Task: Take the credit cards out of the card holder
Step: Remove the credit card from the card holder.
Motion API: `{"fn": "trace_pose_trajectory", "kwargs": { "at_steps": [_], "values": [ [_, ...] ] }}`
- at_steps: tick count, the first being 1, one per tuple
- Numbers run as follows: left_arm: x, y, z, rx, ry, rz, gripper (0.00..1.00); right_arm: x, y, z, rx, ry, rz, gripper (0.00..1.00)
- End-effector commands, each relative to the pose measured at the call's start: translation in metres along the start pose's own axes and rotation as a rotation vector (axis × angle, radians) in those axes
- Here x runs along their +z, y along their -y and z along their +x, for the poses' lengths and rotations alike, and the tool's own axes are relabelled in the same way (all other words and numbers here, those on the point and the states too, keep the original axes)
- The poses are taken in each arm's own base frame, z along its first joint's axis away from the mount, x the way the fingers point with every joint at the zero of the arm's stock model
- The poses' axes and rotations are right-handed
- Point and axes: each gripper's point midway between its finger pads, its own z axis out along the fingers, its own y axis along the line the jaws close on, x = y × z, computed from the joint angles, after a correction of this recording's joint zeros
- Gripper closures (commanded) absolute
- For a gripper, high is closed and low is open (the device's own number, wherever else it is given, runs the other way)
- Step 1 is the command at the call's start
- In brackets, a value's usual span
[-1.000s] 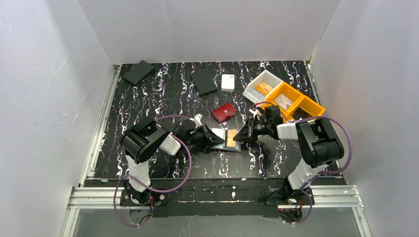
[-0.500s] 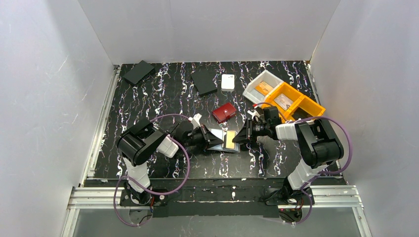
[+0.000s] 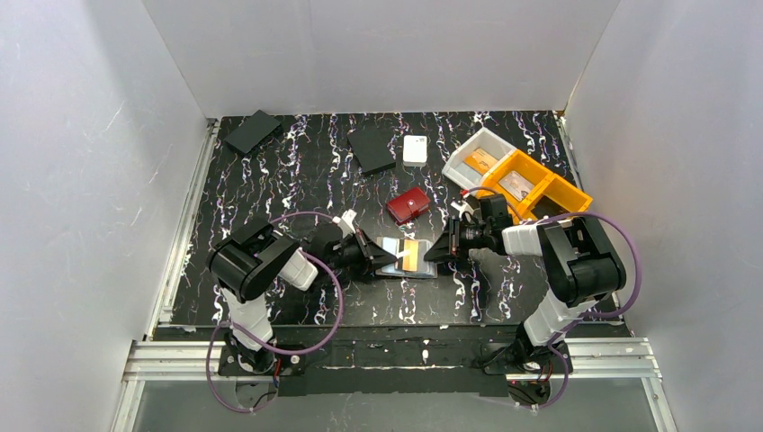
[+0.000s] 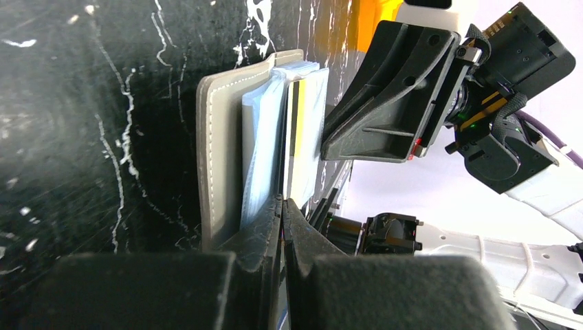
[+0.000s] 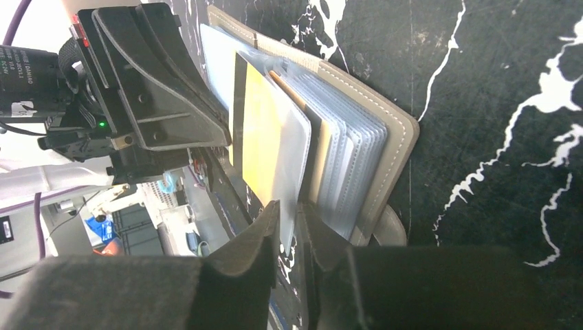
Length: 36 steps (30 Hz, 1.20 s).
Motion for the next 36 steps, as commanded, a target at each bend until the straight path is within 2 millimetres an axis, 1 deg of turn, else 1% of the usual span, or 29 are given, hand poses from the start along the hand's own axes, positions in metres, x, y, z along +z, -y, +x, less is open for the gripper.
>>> {"fn": "trace_pose_trajectory", "kwargs": {
  "at_steps": [1,4,6,11,14,16,19,20,23,24,26,29,31,34,36],
  "values": [
    [-0.010,0.018,-0.008,0.059,0.033,0.064,1.00,-0.005,-0.007,-0.011,-0.061,0.026,0.000,0.73],
    [-0.013,0.019,-0.007,0.063,0.028,0.068,1.00,-0.010,-0.013,-0.014,-0.130,0.037,-0.003,0.61],
    [-0.015,0.022,-0.006,0.066,0.025,0.077,1.00,-0.015,-0.021,-0.018,-0.191,0.047,-0.014,0.54],
    [-0.021,0.040,0.000,0.153,-0.024,0.119,1.00,-0.030,-0.052,-0.023,-0.371,0.040,-0.087,0.35],
    [-0.024,0.039,0.004,0.233,-0.063,0.084,1.00,-0.036,-0.068,-0.022,-0.458,0.009,-0.139,0.29],
    [-0.028,0.038,0.006,0.271,-0.084,0.051,1.00,-0.041,-0.076,-0.025,-0.552,-0.020,-0.148,0.26],
    [-0.031,0.035,0.009,0.293,-0.120,0.008,1.00,-0.045,-0.077,-0.028,-0.742,-0.106,-0.104,0.18],
    [-0.031,0.033,0.010,0.292,-0.135,-0.003,1.00,-0.046,-0.074,-0.023,-0.791,-0.162,-0.090,0.16],
    [-0.028,0.032,0.011,0.287,-0.160,-0.013,1.00,-0.042,-0.071,-0.022,-1.095,-0.296,-0.094,0.07],
    [-0.027,0.031,0.012,0.284,-0.166,-0.015,1.00,-0.041,-0.070,-0.023,-1.157,-0.320,-0.101,0.04],
    [-0.025,0.032,0.012,0.288,-0.177,-0.012,1.00,-0.040,-0.074,-0.023,-1.278,-0.360,-0.149,0.02],
    [-0.025,0.035,0.013,0.313,-0.197,-0.006,1.00,-0.041,-0.082,-0.017,-1.496,-0.453,-0.259,0.02],
    [-0.027,0.037,0.013,0.345,-0.213,-0.006,1.00,-0.036,-0.081,-0.016,-1.536,-0.520,-0.283,0.02],
    [-0.030,0.042,0.014,0.388,-0.235,-0.009,1.00,-0.031,-0.084,-0.001,-1.530,-0.633,-0.358,0.02],
    [-0.031,0.045,0.014,0.409,-0.247,-0.008,1.00,-0.024,-0.087,0.008,-1.528,-0.666,-0.402,0.03]
  ]
}}
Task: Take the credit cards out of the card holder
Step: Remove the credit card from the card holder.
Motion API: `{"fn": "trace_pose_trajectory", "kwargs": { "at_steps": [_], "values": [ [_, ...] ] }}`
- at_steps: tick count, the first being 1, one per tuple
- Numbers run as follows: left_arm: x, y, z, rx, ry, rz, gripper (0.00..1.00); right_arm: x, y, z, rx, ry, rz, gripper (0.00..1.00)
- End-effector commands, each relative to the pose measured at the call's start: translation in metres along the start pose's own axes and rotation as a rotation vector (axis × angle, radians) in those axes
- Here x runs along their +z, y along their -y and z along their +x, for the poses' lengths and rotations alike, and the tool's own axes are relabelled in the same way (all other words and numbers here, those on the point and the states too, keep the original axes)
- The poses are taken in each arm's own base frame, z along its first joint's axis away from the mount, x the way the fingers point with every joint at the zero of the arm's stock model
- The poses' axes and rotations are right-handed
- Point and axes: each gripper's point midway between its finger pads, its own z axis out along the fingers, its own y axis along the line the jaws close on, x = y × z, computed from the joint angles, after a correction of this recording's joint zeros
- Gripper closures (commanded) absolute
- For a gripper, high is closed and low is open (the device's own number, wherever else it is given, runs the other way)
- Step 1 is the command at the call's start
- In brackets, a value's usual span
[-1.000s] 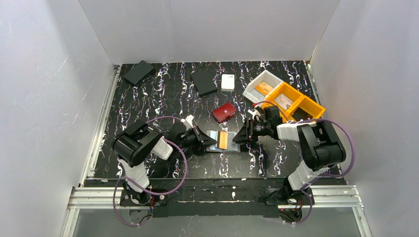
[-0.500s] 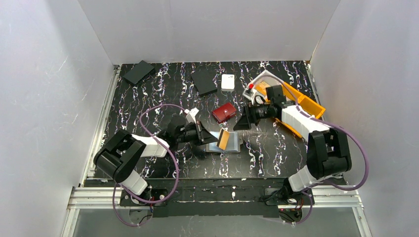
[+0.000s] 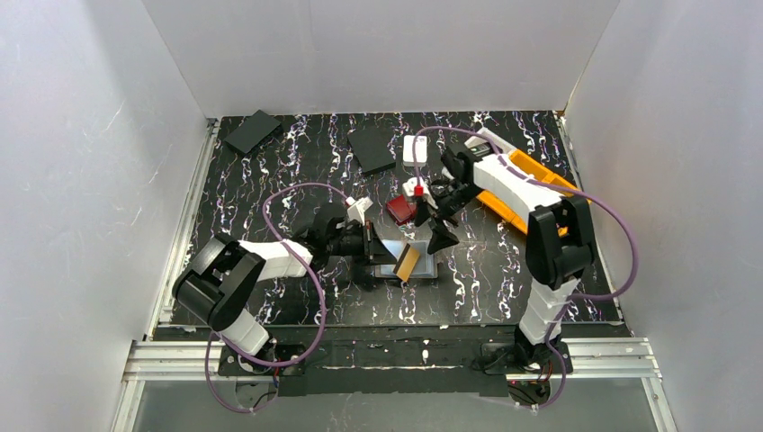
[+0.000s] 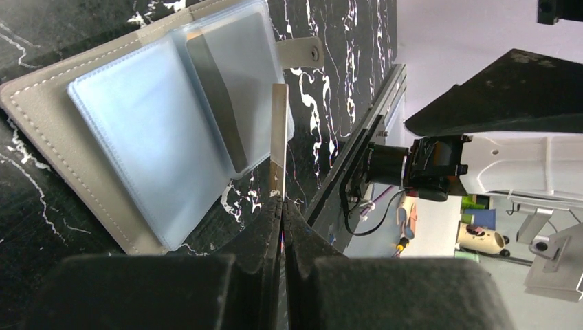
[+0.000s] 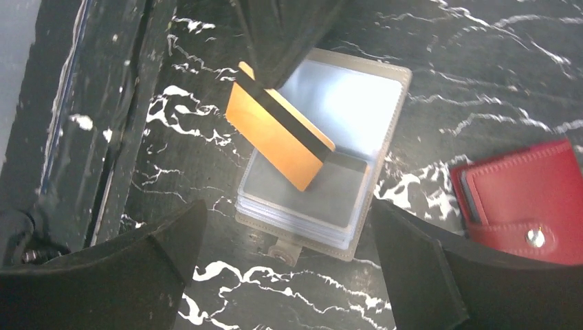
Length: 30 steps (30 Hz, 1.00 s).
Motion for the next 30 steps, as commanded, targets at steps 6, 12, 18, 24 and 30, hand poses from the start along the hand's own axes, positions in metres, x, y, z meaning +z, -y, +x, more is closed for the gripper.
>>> {"fn": "trace_pose_trajectory", "kwargs": {
  "at_steps": [6,12,18,24,30],
  "values": [
    [-0.013,0.024,-0.003,0.137,-0.051,0.042,1.00,0.026,-0.018,-0.014,-0.074,-0.032,-0.132,0.04],
    [-0.016,0.032,-0.003,0.167,-0.055,0.067,1.00,0.038,-0.021,-0.012,0.017,0.015,-0.195,0.10],
    [-0.020,0.037,-0.003,0.179,-0.050,0.079,1.00,0.044,-0.016,-0.014,0.062,0.040,-0.196,0.13],
    [-0.020,0.039,-0.006,0.183,-0.040,0.076,1.00,0.050,-0.031,-0.018,0.111,0.064,-0.276,0.39],
    [-0.023,0.046,-0.010,0.200,-0.022,0.086,1.00,0.049,-0.034,-0.018,0.130,0.060,-0.299,0.83]
  ]
}}
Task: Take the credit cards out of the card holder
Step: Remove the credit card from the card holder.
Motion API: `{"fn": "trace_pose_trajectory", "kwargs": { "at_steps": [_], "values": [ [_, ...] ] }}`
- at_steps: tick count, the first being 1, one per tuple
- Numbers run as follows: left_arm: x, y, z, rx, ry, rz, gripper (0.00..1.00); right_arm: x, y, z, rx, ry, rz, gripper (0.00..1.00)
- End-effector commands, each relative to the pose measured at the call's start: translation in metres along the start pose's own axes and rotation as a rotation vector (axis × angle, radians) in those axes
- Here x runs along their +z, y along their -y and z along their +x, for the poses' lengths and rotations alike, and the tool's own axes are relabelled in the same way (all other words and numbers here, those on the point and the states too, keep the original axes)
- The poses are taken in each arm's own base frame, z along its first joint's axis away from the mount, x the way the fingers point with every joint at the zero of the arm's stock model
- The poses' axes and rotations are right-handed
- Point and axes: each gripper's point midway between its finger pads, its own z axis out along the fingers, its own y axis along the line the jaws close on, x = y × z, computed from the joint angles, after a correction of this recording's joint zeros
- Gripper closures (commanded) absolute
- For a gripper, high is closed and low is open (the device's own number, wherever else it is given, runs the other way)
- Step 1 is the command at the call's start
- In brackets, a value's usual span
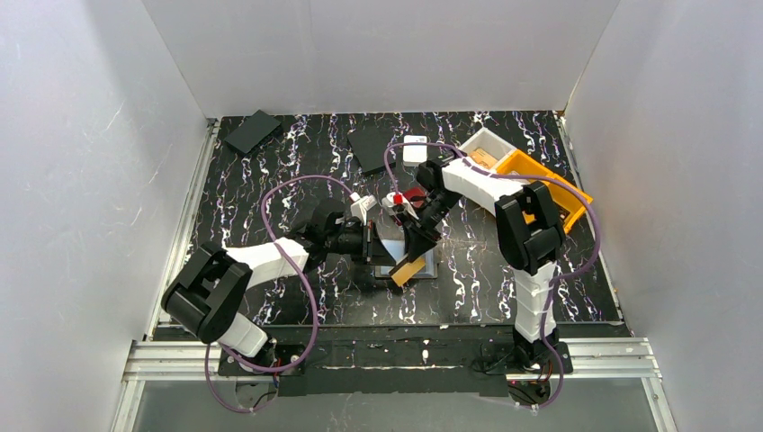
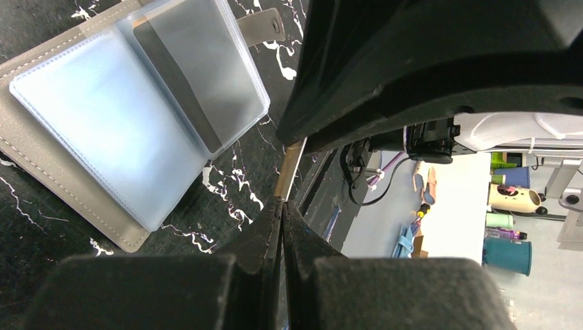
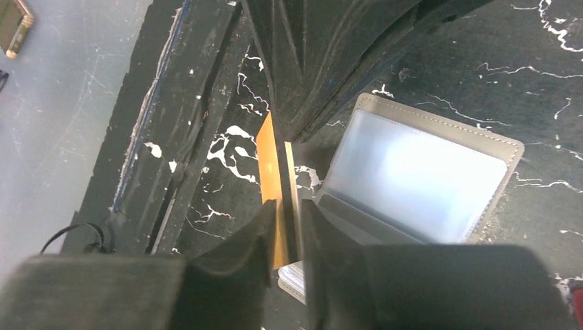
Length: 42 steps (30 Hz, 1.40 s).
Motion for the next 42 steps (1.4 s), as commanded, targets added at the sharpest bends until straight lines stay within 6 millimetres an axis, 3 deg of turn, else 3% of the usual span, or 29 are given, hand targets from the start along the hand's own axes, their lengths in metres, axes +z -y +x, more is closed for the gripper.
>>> {"fn": "trace_pose_trajectory", "kwargs": {
  "at_steps": [1,2,5,10,14,15,19,22,30,36,42],
  "values": [
    [-0.010,0.026,-0.019,0.077,0.051,0.048,1.00,-0.001,-0.009,-0.012,0.013,0.025,-0.031,0.93],
    [-0.012,0.028,-0.021,0.080,0.064,0.046,1.00,-0.002,-0.010,-0.013,0.012,0.021,-0.027,0.98],
    [-0.019,0.032,-0.028,0.078,0.118,0.029,0.97,-0.006,-0.014,-0.016,0.004,0.009,-0.011,0.99],
    [-0.046,0.028,-0.043,-0.027,0.291,-0.047,0.51,-0.022,-0.011,-0.022,0.090,-0.037,0.144,0.99],
    [-0.070,0.025,-0.046,-0.218,0.440,-0.067,0.10,-0.049,-0.001,-0.031,0.148,-0.068,0.400,0.99],
    [-0.074,0.026,-0.046,-0.292,0.467,-0.053,0.04,-0.058,0.003,-0.035,0.159,-0.066,0.490,0.99],
    [-0.080,0.039,-0.045,-0.515,0.504,0.014,0.02,-0.106,0.018,-0.051,0.129,0.007,0.894,0.99],
    [-0.074,0.051,-0.050,-0.659,0.544,0.038,0.02,-0.120,0.013,-0.057,0.090,0.037,1.036,0.99],
    [-0.031,0.069,-0.072,-0.898,0.520,-0.019,0.05,-0.121,-0.004,-0.054,0.066,0.040,1.071,0.99],
    [-0.011,0.058,-0.084,-0.982,0.530,-0.118,0.08,-0.117,-0.008,-0.054,0.043,0.042,1.061,0.99],
    [0.004,0.041,-0.086,-1.026,0.511,-0.285,0.17,-0.106,-0.011,-0.057,0.019,0.059,1.017,0.99]
  ]
}}
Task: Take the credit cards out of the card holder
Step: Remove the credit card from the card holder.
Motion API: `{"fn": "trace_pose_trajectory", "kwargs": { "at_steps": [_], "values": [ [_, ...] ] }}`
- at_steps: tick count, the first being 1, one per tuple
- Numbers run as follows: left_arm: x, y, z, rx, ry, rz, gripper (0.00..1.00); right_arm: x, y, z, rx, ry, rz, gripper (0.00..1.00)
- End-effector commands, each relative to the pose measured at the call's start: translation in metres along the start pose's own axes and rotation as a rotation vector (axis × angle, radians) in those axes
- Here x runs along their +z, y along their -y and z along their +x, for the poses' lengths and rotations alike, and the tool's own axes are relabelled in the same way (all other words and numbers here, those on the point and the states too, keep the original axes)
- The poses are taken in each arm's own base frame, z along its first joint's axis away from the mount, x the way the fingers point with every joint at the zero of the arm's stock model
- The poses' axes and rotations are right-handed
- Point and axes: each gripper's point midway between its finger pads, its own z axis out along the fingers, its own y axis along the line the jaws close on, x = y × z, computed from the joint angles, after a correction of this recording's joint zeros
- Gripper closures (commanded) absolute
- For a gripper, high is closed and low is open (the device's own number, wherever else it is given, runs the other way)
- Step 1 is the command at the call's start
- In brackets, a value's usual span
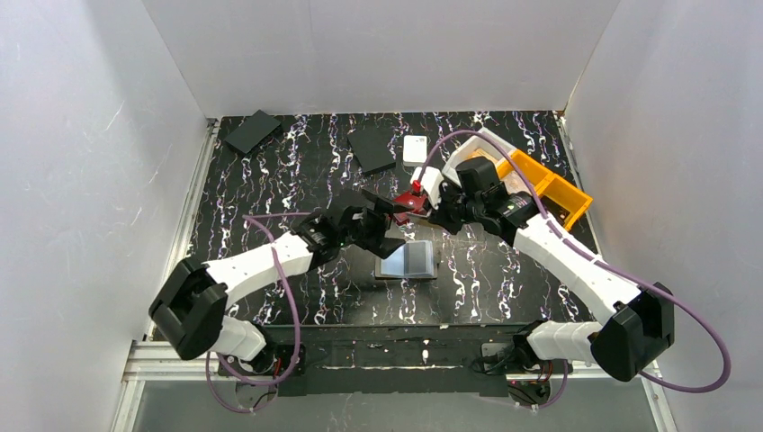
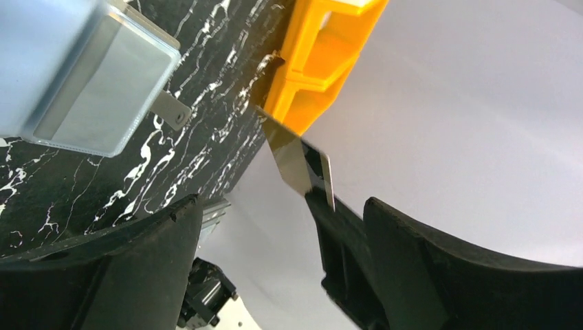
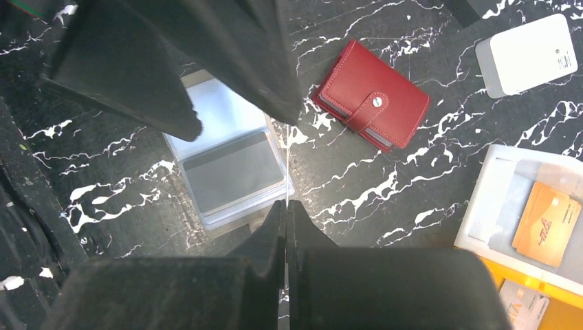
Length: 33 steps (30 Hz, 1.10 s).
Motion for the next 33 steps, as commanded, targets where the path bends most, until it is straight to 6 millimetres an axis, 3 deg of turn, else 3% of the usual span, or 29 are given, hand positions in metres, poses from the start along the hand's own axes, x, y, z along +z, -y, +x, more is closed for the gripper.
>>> {"fn": "trace_pose_trajectory", "kwargs": {
  "at_steps": [1,7,9,12,14,15,17,21,23,26,30,33],
  "values": [
    [0.011,-0.005,-0.008,-0.011,0.076,-0.118,0.19,-0.002,-0.004,-0.017,-0.029,0.073,-0.006,0.99],
    [0.030,-0.006,-0.003,-0.017,0.043,-0.137,0.42,0.000,-0.007,-0.015,-0.056,0.063,-0.002,0.99],
    [0.034,-0.003,0.001,-0.014,0.020,-0.119,0.58,0.001,-0.008,-0.013,-0.062,0.058,-0.003,0.99],
    [0.037,-0.006,0.005,-0.005,-0.011,-0.121,0.90,0.003,-0.015,-0.011,-0.085,0.055,-0.031,0.99],
    [0.037,-0.006,0.005,0.023,-0.011,-0.115,1.00,0.002,-0.027,-0.009,-0.113,0.057,-0.094,0.98],
    [0.036,-0.006,0.005,0.044,-0.009,-0.108,1.00,0.002,-0.034,-0.007,-0.127,0.058,-0.133,0.95],
    [0.033,-0.005,0.002,0.100,0.000,-0.087,1.00,-0.002,-0.048,-0.006,-0.144,0.070,-0.207,0.79],
    [0.019,-0.005,-0.005,0.293,0.013,-0.049,1.00,-0.029,-0.078,-0.010,-0.163,0.088,-0.379,0.21],
    [0.009,-0.011,-0.011,0.422,0.012,-0.046,1.00,-0.055,-0.082,-0.023,-0.183,0.129,-0.449,0.05],
    [-0.010,-0.020,-0.011,0.753,-0.052,0.008,1.00,-0.083,-0.083,-0.037,-0.177,0.182,-0.493,0.02],
    [-0.049,-0.009,0.029,1.195,-0.342,0.262,1.00,-0.099,-0.089,-0.040,-0.315,0.243,-0.530,0.02],
    [-0.079,-0.019,0.050,1.229,-0.706,0.258,1.00,-0.103,-0.100,-0.037,-0.501,0.281,-0.592,0.02]
  ]
}}
